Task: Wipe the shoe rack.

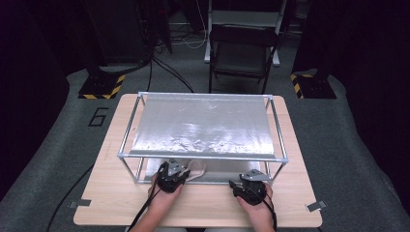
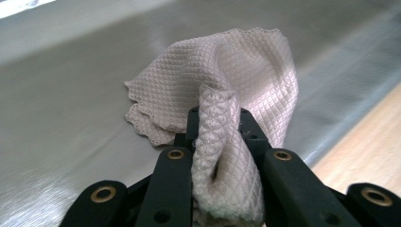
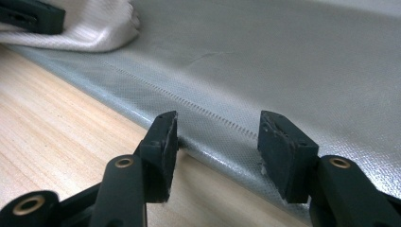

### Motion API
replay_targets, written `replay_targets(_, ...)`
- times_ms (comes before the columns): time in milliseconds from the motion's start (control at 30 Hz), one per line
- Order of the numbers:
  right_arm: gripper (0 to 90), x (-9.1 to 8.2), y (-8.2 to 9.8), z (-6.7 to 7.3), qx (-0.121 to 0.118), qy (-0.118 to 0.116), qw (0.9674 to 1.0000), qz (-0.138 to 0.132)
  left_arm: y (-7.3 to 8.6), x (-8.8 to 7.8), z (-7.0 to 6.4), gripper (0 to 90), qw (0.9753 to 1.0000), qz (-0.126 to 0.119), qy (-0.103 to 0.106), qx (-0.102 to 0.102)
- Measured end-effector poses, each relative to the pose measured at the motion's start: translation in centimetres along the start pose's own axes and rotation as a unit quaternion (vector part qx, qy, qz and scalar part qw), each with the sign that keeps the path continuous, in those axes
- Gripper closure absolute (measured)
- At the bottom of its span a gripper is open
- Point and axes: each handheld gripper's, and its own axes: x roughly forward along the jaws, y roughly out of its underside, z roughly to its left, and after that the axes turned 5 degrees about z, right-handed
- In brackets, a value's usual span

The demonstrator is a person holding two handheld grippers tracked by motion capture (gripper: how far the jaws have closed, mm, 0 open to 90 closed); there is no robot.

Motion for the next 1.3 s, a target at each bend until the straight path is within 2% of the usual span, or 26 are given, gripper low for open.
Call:
replay_targets(67,48.2,0.0,0.0,0.0,0.0,0.0,1.0,0.0,0.1,-0.1,0.3,79.0,1.0,0.0,-0.003,0.002)
replay_targets(100,48.2,0.0,0.0,0.0,0.0,0.0,1.0,0.0,0.2,-0.3,0.7,79.0,0.9998,0.005,-0.009,0.014)
replay_targets(133,48.2,0.0,0.0,0.0,0.001,0.0,1.0,0.0,0.2,-0.6,1.3,79.0,0.9993,0.008,-0.022,0.029)
replay_targets(167,48.2,0.0,0.0,0.0,0.001,0.0,1.0,0.0,0.4,-0.9,1.7,79.0,0.999,0.013,-0.032,0.029)
replay_targets(233,48.2,0.0,0.0,0.0,0.001,0.0,1.0,0.0,0.7,-1.4,2.8,79.0,0.9989,0.013,-0.03,0.033)
replay_targets(267,48.2,0.0,0.0,0.0,0.001,0.0,1.0,-0.001,1.0,-1.6,3.0,79.0,0.9989,0.011,-0.044,0.013)
replay_targets(300,48.2,0.0,0.0,0.0,0.001,0.0,1.0,0.0,1.3,-1.9,3.4,79.0,0.9985,0.012,-0.053,0.004)
replay_targets(400,48.2,0.0,0.0,0.1,0.008,-0.002,1.0,0.0,1.9,-2.6,5.0,79.0,0.9975,0.015,-0.069,0.002)
replay_targets(433,48.2,0.0,0.0,0.0,0.002,-0.001,1.0,-0.001,2.2,-3.0,5.6,79.0,0.9968,0.018,-0.077,-0.004)
replay_targets(500,48.2,0.0,0.0,0.0,0.002,0.0,1.0,0.0,2.7,-3.5,6.0,79.0,0.9953,0.013,-0.091,-0.029)
replay_targets(600,48.2,0.0,0.0,0.0,0.002,0.0,1.0,0.0,3.1,-4.1,6.8,79.0,0.9953,0.017,-0.093,-0.019)
replay_targets(667,48.2,0.0,0.0,0.1,0.006,-0.001,1.0,0.0,3.2,-4.0,6.6,79.0,0.9955,0.014,-0.087,-0.035)
replay_targets(700,48.2,0.0,0.0,0.1,0.006,-0.002,1.0,0.0,3.1,-4.0,6.6,79.0,0.9955,0.016,-0.09,-0.026)
replay_targets(733,48.2,0.0,0.0,0.0,0.0,0.0,1.0,0.0,3.0,-3.8,6.2,79.0,0.9959,0.012,-0.081,-0.038)
replay_targets(833,48.1,0.0,0.0,0.0,0.004,0.0,1.0,0.0,2.5,-2.9,5.1,79.0,0.997,0.006,-0.073,-0.027)
replay_targets(867,48.2,0.0,0.0,0.0,0.001,0.0,1.0,0.0,2.3,-2.7,4.7,79.0,0.998,0.004,-0.058,-0.026)
replay_targets(900,48.1,0.0,0.0,0.1,0.008,-0.001,1.0,0.0,2.0,-2.4,4.3,79.0,0.9983,0.007,-0.058,-0.003)
replay_targets(933,48.2,0.0,0.0,0.1,0.008,-0.001,1.0,0.0,1.8,-2.2,3.8,78.9,0.9984,0.009,-0.056,-0.002)
replay_targets(967,48.2,0.0,0.0,0.1,0.008,-0.001,1.0,0.0,1.7,-1.8,2.9,78.9,0.9985,-0.003,-0.045,-0.031)
replay_targets(1000,48.2,0.0,0.0,0.1,0.008,-0.001,1.0,0.0,1.5,-1.4,2.5,78.9,0.9992,-0.009,-0.024,-0.031)
replay_targets(1067,48.2,0.0,0.0,0.1,0.01,-0.001,1.0,0.0,1.3,-1.2,2.2,78.9,0.9994,-0.006,-0.029,-0.015)
replay_targets(1133,48.2,0.0,0.0,0.1,0.006,-0.001,1.0,0.0,1.3,-1.2,2.2,78.9,0.9993,-0.004,-0.027,-0.024)
replay_targets(1200,48.2,0.0,0.0,0.1,0.009,-0.001,1.0,0.0,1.5,-1.6,2.8,78.9,0.9991,-0.003,-0.042,-0.009)
replay_targets(1233,48.2,0.0,0.0,0.1,0.009,-0.001,1.0,0.0,1.6,-1.8,3.2,78.9,0.9992,0.0,-0.04,0.0)
replay_targets(1267,48.2,0.0,0.0,0.1,0.009,-0.001,1.0,0.0,1.8,-2.0,3.4,78.9,0.9986,-0.005,-0.05,-0.016)
replay_targets(1300,48.2,0.0,0.0,0.0,0.004,-0.001,1.0,-0.001,2.1,-2.4,4.0,78.8,0.9985,0.004,-0.053,-0.015)
